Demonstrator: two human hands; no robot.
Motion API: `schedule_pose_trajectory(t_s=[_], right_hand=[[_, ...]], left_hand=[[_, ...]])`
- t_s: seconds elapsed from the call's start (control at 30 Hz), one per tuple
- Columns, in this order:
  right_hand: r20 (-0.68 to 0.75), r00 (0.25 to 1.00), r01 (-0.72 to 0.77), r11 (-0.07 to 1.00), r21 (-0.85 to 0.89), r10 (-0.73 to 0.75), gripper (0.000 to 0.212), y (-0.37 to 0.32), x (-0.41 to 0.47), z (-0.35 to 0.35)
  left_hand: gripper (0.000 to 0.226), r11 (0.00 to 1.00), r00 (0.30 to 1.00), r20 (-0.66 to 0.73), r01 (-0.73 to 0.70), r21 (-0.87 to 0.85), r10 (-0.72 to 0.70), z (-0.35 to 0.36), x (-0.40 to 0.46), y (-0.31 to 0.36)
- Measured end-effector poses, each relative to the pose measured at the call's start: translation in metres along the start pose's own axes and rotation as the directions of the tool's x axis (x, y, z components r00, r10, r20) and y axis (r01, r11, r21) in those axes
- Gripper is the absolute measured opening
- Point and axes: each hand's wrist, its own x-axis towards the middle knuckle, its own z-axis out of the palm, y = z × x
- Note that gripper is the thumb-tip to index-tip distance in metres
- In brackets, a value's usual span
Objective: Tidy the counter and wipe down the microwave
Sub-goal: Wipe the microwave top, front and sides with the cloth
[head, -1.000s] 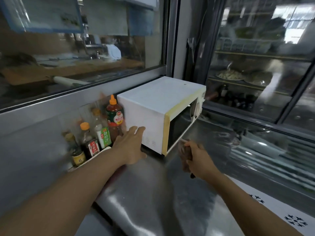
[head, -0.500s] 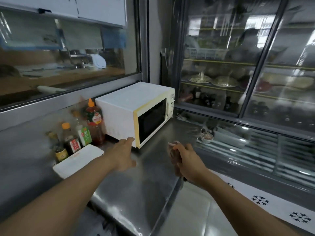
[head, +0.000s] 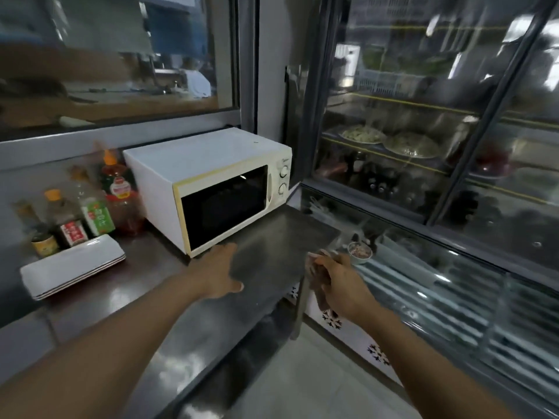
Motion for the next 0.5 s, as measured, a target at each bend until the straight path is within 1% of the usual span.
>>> schedule_pose_trajectory(t_s=[0.07,0.2,0.3,0.43,0.5], right_hand=[[0.021,1.000,0.021,1.000,-0.001,-0.021,0.051,0.023,0.016,-0.005],[0.005,0.999,0.048,0.996,0.073,-0.048,0.055,0.053,0.048,-0.004],[0.024,0.997,0.074,0.996,0.041,-0.075,0.056,0.070,0.081,0.005],[0.123,0.989,0.076,0.997,0.021,-0.078,0.055,0.085,0.134,0.021],[0.139,0.986,0.089,0.995,0.036,-0.093,0.052,0.091,0.165,0.031]], left_hand=[[0.096,0.999,0.999,0.018,0.035,0.010,-0.035,0.008,0.014,0.014],[0.095,0.996,0.996,0.019,0.084,0.030,-0.085,0.014,0.051,0.028],[0.095,0.994,0.993,0.032,0.112,0.019,-0.112,0.023,0.084,0.031],[0.093,0.992,0.993,0.014,0.119,0.030,-0.119,0.036,0.134,0.027],[0.090,0.992,0.993,0.007,0.118,0.034,-0.118,0.040,0.162,0.023]])
